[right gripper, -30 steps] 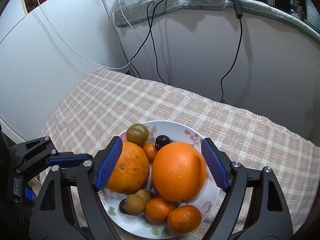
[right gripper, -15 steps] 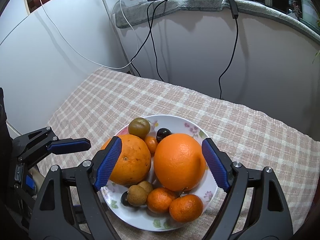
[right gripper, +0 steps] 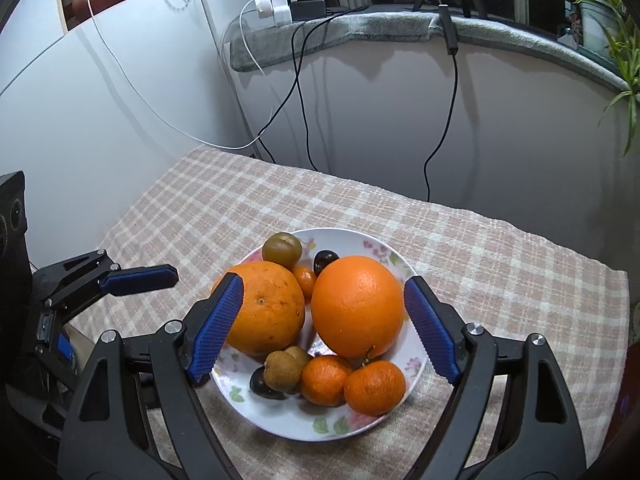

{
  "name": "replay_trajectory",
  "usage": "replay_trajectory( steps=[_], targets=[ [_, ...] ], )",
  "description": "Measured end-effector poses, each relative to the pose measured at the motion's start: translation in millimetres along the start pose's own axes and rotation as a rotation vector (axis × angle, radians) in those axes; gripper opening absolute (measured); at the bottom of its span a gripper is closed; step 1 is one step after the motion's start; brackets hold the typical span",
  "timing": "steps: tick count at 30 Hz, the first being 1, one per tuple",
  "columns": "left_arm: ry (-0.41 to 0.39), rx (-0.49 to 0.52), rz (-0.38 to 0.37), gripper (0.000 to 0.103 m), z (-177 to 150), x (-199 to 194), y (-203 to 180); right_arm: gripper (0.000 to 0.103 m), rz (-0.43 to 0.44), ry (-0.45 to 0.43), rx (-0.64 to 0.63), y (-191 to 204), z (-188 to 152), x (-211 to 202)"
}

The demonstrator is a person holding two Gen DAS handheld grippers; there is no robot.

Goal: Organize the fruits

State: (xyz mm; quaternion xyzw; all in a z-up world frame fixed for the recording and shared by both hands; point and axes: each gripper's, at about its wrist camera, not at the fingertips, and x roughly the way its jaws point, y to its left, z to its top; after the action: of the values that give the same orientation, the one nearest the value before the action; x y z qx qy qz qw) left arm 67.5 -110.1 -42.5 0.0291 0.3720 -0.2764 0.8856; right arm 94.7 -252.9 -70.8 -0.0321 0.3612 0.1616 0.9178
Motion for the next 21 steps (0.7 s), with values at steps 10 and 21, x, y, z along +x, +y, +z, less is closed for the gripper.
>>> replay_trajectory(
  steps=[10, 21],
  targets=[
    [-0.035, -0.032, 0.039, 0.075, -10, -18, 6, 0.094, -0.047, -0.087, 0.041, 4, -20, -32],
    [-0.061, -0.046, 0.093, 0.075, -22, -34, 12, 0.095, -0.156, -0.137, 0.210, -6, -43, -58]
  ],
)
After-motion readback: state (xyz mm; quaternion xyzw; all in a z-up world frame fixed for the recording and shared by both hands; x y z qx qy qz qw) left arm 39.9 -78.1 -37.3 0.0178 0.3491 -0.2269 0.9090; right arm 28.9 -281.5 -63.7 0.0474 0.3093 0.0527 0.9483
